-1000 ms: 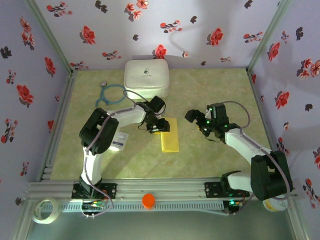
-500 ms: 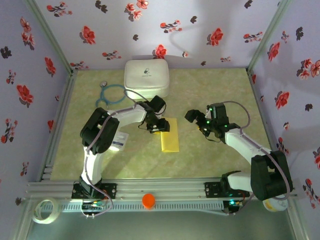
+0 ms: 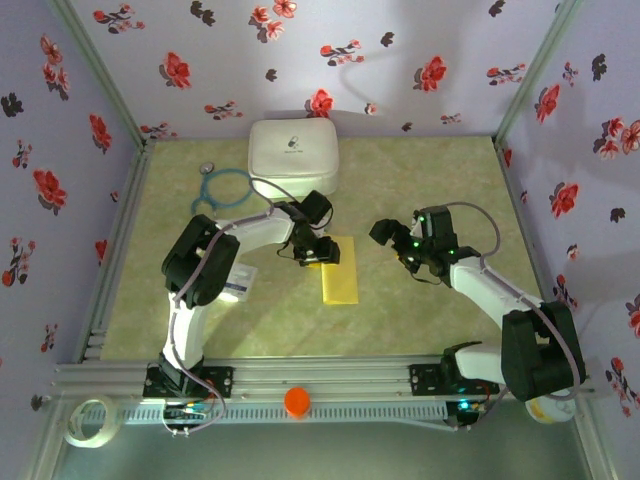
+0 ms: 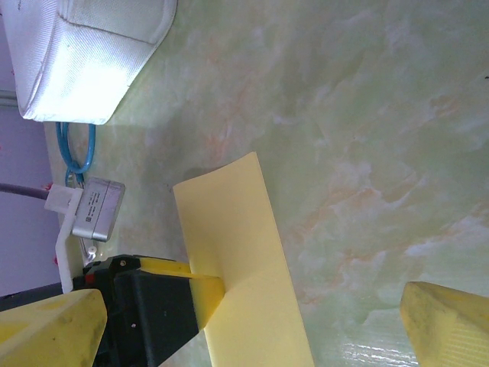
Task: Fold a paper plane with a square sheet of paper (pick it up from the middle)
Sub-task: Hold the square sheet of paper at the center of the table.
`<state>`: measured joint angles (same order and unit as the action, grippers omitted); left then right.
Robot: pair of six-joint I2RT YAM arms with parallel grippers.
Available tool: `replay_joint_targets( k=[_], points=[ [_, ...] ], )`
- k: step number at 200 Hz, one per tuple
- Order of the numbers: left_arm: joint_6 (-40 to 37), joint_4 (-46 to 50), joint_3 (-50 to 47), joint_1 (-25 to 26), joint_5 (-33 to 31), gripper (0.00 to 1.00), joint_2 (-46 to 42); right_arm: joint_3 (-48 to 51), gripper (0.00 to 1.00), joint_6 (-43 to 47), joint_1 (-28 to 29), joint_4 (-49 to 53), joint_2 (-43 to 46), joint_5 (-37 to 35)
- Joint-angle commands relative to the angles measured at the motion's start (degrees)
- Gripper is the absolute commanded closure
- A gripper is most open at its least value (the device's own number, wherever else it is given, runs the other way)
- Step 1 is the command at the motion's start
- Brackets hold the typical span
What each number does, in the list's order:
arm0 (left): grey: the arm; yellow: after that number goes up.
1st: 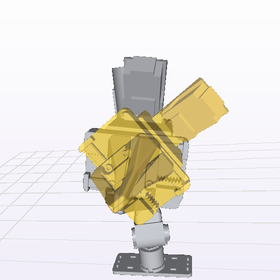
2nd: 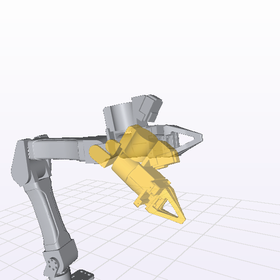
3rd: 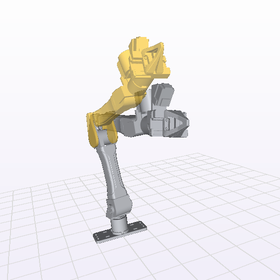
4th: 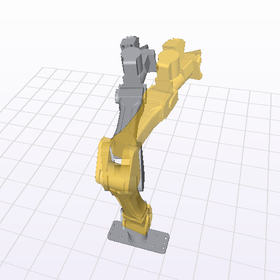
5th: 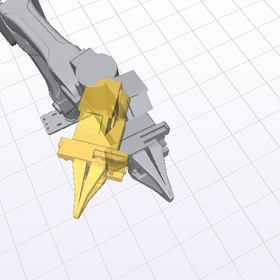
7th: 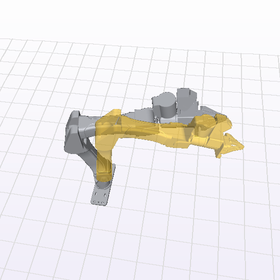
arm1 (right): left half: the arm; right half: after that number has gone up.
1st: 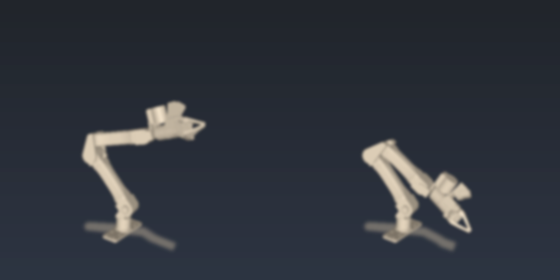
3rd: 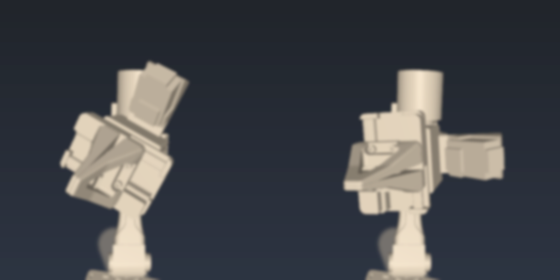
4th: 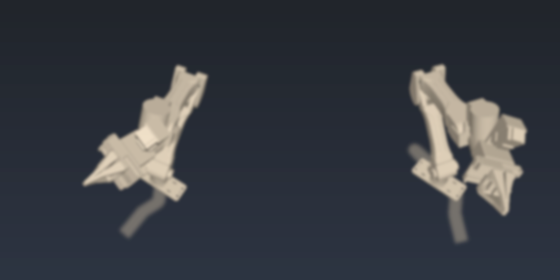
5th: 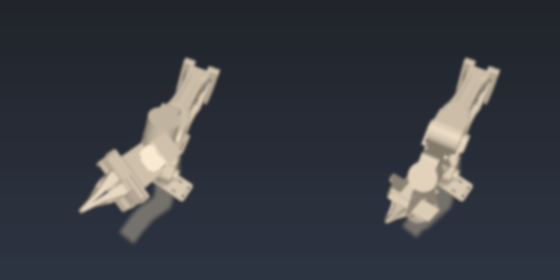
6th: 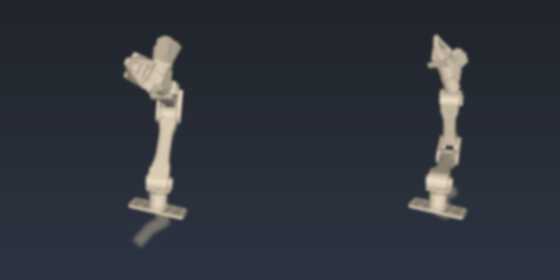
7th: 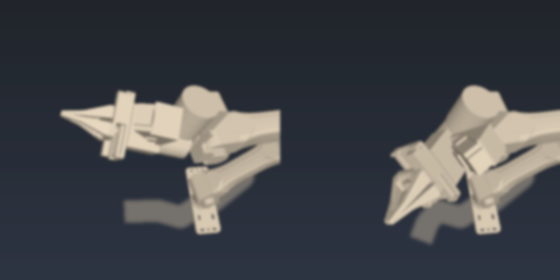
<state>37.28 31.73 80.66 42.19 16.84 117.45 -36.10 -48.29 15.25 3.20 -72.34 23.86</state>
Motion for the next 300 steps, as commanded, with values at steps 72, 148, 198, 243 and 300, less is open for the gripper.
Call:
replay_joint_targets(
  k=[72, 148, 198, 243, 300],
  points=[
    [-2.7, 2.4, -0.9, -0.3, -8.5, 0.49, 6.8, 0.3, 0.01, -0.5, 0.1, 0.0, -0.5, 0.8],
    [-2.4, 2.0, -1.1, -0.3, -8.3, 0.49, 6.8, -2.0, 0.25, 2.0, 2.6, -0.2, -6.1, 5.0],
    [-2.3, 1.7, -1.4, -0.2, -8.0, 0.49, 6.9, -8.0, 0.78, 8.0, 8.0, 6.6, -14.8, 7.3],
    [-2.3, 1.6, -1.5, -0.2, -7.8, 0.49, 6.9, -10.5, 1.0, 7.4, 10.8, 5.2, -20.6, 6.8],
    [-2.2, 1.4, -1.5, -0.2, -7.7, 0.49, 7.0, -11.6, 1.0, 5.9, 11.7, 2.2, -25.0, 8.0]
  ],
)
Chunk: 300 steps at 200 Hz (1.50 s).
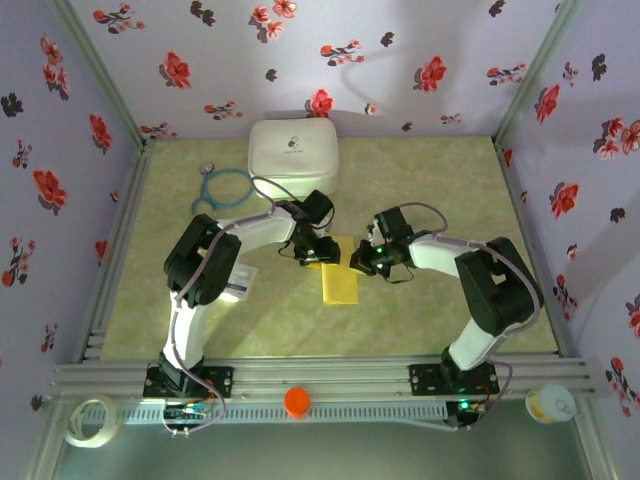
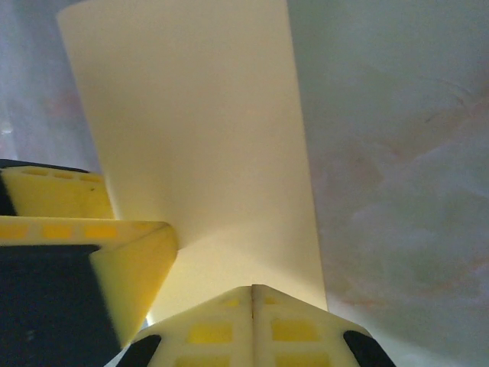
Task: Fold a paper plane with a square sheet of paper (pick it up from the middle)
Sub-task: Hold the square sheet of paper at the center of the table.
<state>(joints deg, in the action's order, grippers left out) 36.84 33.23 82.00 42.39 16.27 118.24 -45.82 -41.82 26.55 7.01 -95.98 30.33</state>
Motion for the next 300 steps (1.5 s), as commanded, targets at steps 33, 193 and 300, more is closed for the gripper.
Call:
replay_joint_targets(
  k=[33, 193, 300],
  points=[
    [-1.9, 0.0, -2.8, -0.4, -7.3, 0.49, 6.4, -2.5, 1.0, -1.1, 0.5, -2.6, -2.7, 2.3],
    [1.3, -3.9, -4.0, -1.3, -5.5, 0.38, -6.9, -6.2, 1.0, 13.0, -1.6, 10.2, -10.3, -1.7],
    [13.9, -39.6, -21.6, -7.5, 17.0, 1.0, -14.3, -10.0, 1.0, 15.2, -1.7, 14.3, -13.3, -2.6]
  ],
)
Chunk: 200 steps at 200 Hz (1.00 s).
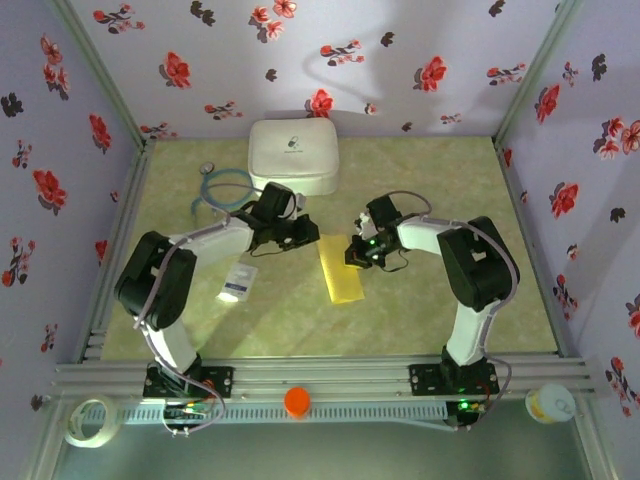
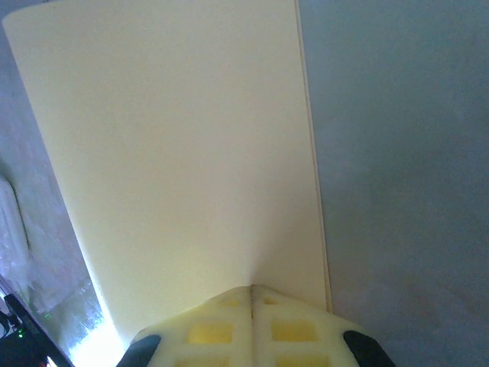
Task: Fold a paper plane with a square sheet of paper (pick it up from the middle)
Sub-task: Hold the square sheet of paper at the center of the table, then first fold the square sheet of paper in half at the center of the table.
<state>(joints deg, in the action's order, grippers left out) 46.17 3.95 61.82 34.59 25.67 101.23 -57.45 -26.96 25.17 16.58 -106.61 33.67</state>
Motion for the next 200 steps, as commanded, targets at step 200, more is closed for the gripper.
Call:
replay_joint_targets(
  k=[200],
  points=[
    [4.4, -9.5, -6.7, 0.5, 4.6, 1.0, 12.0, 4.4, 1.0, -2.5, -0.4, 2.6, -2.0, -6.3]
  ],
)
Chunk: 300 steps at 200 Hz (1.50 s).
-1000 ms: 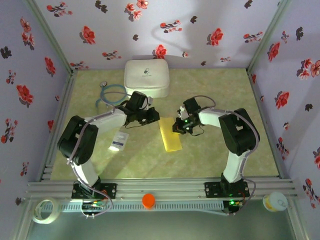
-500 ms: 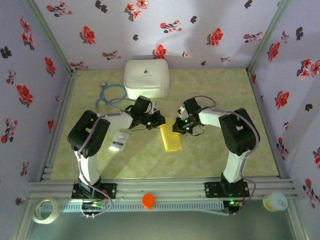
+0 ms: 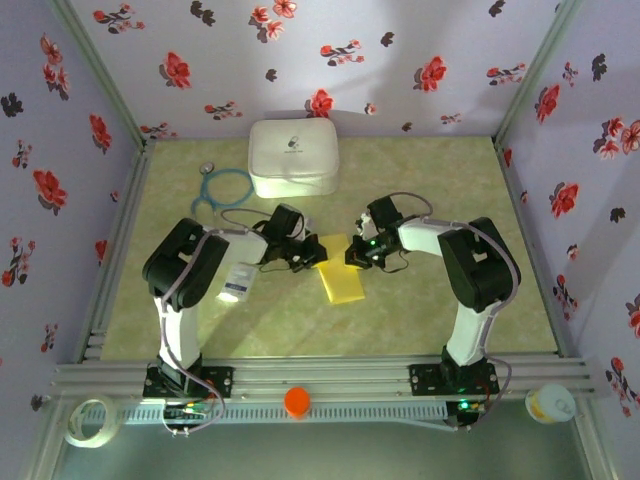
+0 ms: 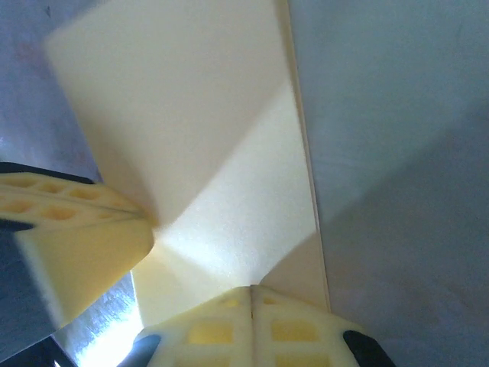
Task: Fold a paper plane with a square sheet of paper (pick it up from the middle)
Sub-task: First fold the square sheet of paper in half at the center of the table.
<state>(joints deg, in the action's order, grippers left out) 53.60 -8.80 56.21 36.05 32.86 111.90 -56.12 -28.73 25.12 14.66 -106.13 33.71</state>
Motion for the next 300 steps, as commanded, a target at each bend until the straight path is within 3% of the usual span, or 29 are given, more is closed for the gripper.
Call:
replay_joint_targets(
  k=[1, 83, 177, 223, 300],
  points=[
    [-3.2, 3.5, -1.1, -1.0, -2.7, 1.0, 1.3, 3.0, 1.0, -0.7, -0.4, 4.5, -2.4, -6.3],
    [-4.1, 6.4, 4.5, -1.6, -2.2, 1.0, -1.8, 3.3, 1.0, -0.8, -0.4, 4.4, -2.2, -6.8],
    [-3.6, 5.3, 4.5, -3.8, -3.2, 0.99, 3.5, 3.3, 1.0, -0.7, -0.4, 4.4, -2.2, -6.7],
    [-4.4, 10.9, 7.3, -4.1, -5.9, 0.99, 4.3, 3.3, 1.0, -0.7, -0.4, 4.6, -2.1, -6.8],
    [-5.1, 9.2, 10.4, -3.8, 0.9, 0.97, 1.9, 3.6, 1.0, -0.7, -0.4, 4.4, -2.1, -6.9]
  ],
)
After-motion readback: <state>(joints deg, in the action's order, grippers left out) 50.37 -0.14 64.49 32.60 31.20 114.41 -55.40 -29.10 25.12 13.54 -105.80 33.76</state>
